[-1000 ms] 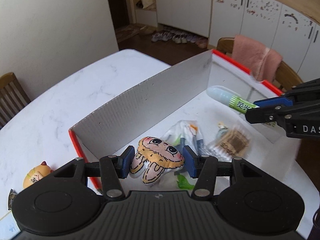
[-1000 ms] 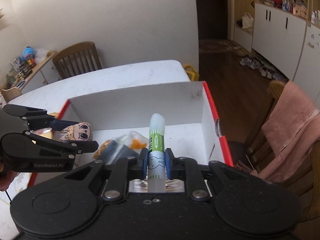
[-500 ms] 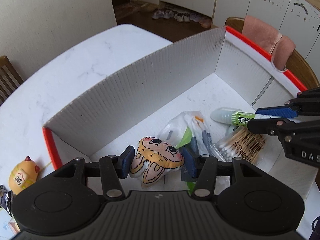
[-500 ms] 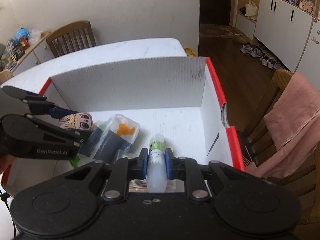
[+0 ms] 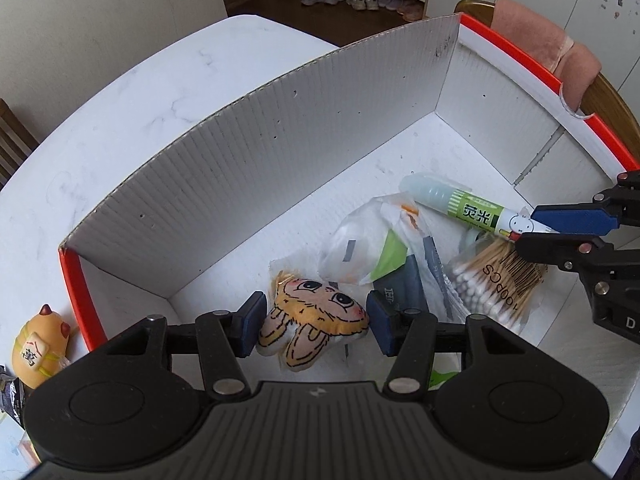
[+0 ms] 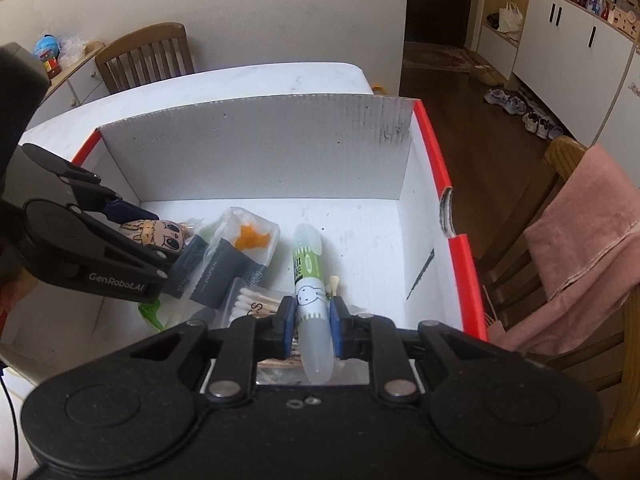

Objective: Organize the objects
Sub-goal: 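Carry the plush toy and marker into the shoebox and open both tools, then withdraw both tools from the shoebox toward the snack packet and bread bag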

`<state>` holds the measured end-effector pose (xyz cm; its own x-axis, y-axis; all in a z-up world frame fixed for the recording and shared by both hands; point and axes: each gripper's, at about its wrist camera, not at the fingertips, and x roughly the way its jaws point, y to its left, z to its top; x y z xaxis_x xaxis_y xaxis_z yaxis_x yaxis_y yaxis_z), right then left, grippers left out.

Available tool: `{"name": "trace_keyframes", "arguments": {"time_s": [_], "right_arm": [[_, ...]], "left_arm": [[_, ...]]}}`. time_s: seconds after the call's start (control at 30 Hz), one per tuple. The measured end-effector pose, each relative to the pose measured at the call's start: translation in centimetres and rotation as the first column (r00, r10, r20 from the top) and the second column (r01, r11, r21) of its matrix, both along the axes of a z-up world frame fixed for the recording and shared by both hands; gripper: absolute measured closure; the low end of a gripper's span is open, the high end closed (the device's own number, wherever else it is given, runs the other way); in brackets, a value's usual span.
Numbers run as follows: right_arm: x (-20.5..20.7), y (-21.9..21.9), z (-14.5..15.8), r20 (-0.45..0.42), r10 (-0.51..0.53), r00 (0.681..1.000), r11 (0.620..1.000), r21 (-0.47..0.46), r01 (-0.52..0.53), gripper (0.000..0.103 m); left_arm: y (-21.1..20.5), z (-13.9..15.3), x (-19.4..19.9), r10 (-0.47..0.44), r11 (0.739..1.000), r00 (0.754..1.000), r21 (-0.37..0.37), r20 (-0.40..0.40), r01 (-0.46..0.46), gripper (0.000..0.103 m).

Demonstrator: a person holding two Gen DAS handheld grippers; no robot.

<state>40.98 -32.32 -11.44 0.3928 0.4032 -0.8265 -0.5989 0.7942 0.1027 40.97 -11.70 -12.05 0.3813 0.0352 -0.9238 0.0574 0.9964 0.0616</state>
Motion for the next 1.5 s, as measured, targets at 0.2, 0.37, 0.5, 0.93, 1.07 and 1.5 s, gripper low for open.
{"name": "trace_keyframes", "arguments": {"time_s": [0.2,0.37,0.5,0.93,1.07,1.5], "right_arm": [[-0.4,-0.1,0.6,-0.005,0.018,1.000,1.000,0.013,-0.018,0.085],[-0.7,-0.4,1.1,-0.003,0.030,1.000,0.999,0.020,-0.030,0.084],[-1.0,-0.8,1.4,-0.010,0.030,0.999,0.999,0.030,-0.030,0.084],[-3.2,-1.1,3.9,0.015,0.050,0.999,0.996,0.067,-0.051,0.082],[-4.5,-0.7,4.9,0.033,0.063,0.997,0.995,0.078,-0.066,0.082],[-8.2,1.8,7.2,0.070,0.051,0.996,0.992,0.112,-0.058,0.080]], "left_arm": [[0.0,0.6,-0.4,-0.008,1.000,0.999,-0.001,0.034,0.008,0.039],[0.0,1.4,-1.1,-0.011,1.000,0.998,-0.017,0.058,0.012,0.039],[-0.1,2.3,-1.9,-0.012,1.000,0.996,-0.027,0.088,0.015,0.039],[0.1,6.7,-6.2,-0.011,0.994,0.975,-0.107,0.223,0.036,0.039],[0.3,8.1,-8.4,-0.021,0.992,0.962,-0.110,0.273,0.053,0.035],[4.5,10.7,-15.4,0.013,0.991,0.929,-0.125,0.371,0.036,0.030]]}}
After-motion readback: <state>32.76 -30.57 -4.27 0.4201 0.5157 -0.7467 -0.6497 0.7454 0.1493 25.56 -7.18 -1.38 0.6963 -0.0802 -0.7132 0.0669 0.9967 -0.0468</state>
